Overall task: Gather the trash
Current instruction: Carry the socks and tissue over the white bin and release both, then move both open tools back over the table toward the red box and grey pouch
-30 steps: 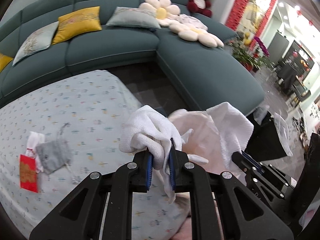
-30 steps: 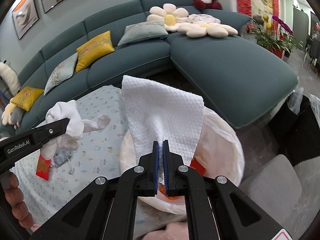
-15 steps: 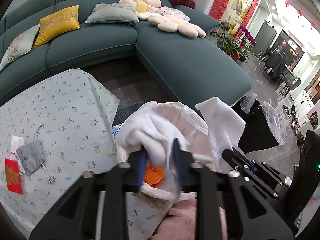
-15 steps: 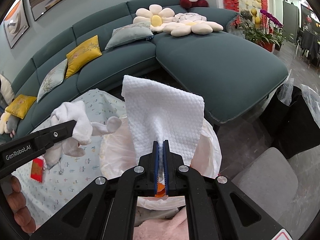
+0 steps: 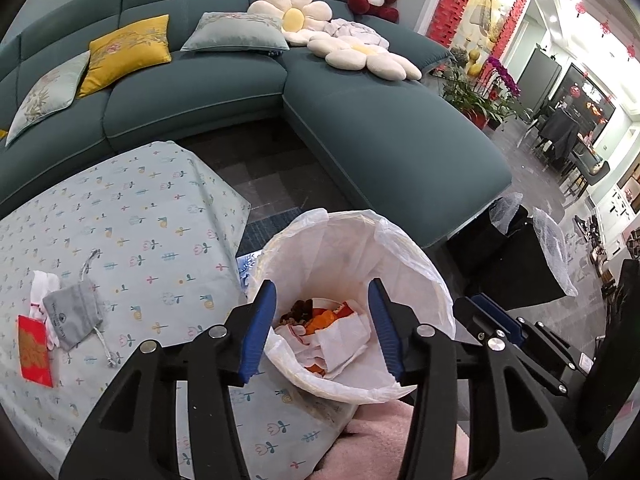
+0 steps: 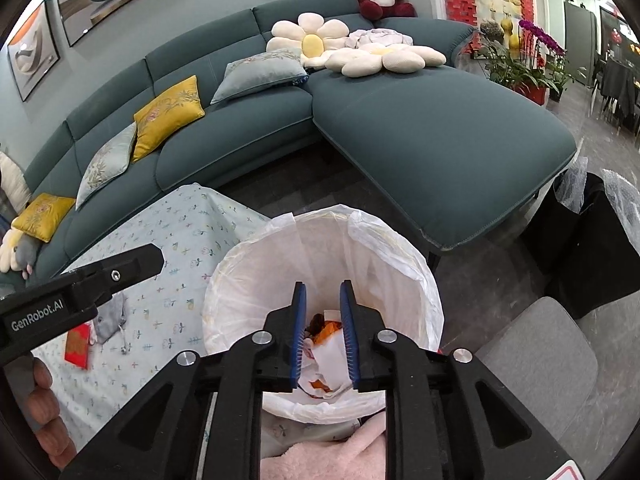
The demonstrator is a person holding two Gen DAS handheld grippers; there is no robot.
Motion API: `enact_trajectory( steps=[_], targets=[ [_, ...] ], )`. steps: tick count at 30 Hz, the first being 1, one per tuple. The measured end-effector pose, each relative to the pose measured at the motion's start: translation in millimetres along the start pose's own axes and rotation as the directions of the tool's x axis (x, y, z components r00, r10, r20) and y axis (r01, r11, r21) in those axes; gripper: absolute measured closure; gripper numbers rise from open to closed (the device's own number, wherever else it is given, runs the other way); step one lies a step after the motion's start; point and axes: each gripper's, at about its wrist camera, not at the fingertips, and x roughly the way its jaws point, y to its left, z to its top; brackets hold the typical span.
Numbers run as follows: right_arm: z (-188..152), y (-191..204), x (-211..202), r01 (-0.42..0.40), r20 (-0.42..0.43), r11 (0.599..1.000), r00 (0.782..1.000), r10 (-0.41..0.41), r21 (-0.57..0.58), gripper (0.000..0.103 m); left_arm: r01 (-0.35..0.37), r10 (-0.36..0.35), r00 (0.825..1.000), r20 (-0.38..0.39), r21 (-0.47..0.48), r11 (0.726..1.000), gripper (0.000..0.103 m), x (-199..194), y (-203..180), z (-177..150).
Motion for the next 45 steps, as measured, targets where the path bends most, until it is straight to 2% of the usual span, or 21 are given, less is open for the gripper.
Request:
enact_trajectory(
  steps=[10,12,16,18,24,33,36,45],
  targets=[
    [4.0,23.7,-5.3,-0.008,0.01,0.999,1.0,0.009,-0.042,0.074,-0.024,0.025,1.0,0.016,-0.059,0.998,0.057,-11.6,26.6,-1.5],
    [3.8,29.2,-5.6,-0.011,0.01,0.999,1.0,0.011,-0.052,0.068,-0.03,0.031,0.999,0.02,-0.068,0.997,0.057,-13.6,32.3,-2.0],
    [3.0,44.5,-5.6,-0.014,0.009,0.997,1.0,0.015,-0.077,0.064,-0.062,0.065,0.997,0.035,-0.1,0.993,0.046,-21.3,49.4,-6.2],
    [2.3,52.1,-5.3,-0.014,0.01,0.996,1.0,0.014,-0.087,0.057,-0.076,0.081,0.996,0.04,-0.117,0.99,0.045,-26.1,63.2,-9.1],
    [-0.7,84.8,-1.3,-0.033,-0.003,0.991,0.999,0.032,-0.133,0.053,-0.119,0.128,0.991,0.04,-0.176,0.977,0.043,-36.8,105.1,-18.7],
    [-10.5,154.0,10.9,-0.089,-0.041,0.971,0.996,0.081,-0.22,0.049,-0.204,0.221,0.975,0.033,-0.271,0.941,0.041,-57.4,181.3,-38.7],
    [-14.3,179.0,15.7,-0.11,-0.058,0.961,0.993,0.099,-0.254,0.048,-0.231,0.25,0.968,0.028,-0.294,0.927,0.037,-62.4,202.7,-44.5],
    [-36.4,252.9,38.7,-0.17,-0.126,0.926,0.983,0.135,-0.337,0.047,-0.312,0.325,0.945,-0.033,-0.383,0.869,0.033,-72.3,285.3,-77.0]
  ],
)
